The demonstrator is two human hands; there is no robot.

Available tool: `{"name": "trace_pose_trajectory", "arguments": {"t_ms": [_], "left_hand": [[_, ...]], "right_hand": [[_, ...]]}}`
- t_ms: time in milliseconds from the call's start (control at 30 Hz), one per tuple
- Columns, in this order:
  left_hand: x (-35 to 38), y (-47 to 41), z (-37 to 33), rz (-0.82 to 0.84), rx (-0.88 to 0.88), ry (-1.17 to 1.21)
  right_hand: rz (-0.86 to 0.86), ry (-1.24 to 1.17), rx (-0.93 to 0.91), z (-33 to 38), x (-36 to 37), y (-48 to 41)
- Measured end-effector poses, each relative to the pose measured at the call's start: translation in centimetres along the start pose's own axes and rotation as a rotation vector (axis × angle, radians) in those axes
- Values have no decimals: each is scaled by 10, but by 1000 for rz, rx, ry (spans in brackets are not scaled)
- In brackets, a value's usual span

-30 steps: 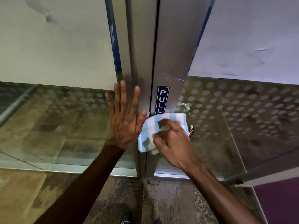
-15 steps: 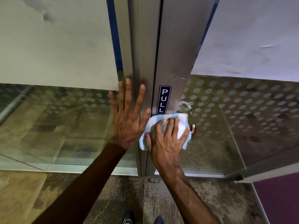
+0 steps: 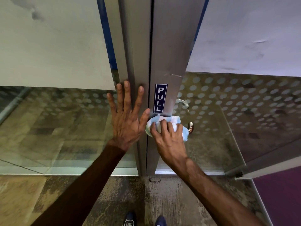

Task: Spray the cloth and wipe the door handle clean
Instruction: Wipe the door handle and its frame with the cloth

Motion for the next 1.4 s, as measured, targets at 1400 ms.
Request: {"name": "trace_pose_trajectory", "arguments": {"t_ms": [1400], "left_hand": [[1, 3, -22, -68, 20, 63]], "right_hand": [[-52, 151, -687, -67, 24, 71]]}}
Point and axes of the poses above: each hand's wrist, its own y-axis away from the middle knuckle, its own x-axis out of the palm, z = x × y, the point moved 10 cm from there along -y, towards the middle knuckle, and after that the axes turned 6 degrees about -x, right-handed, at the moved point
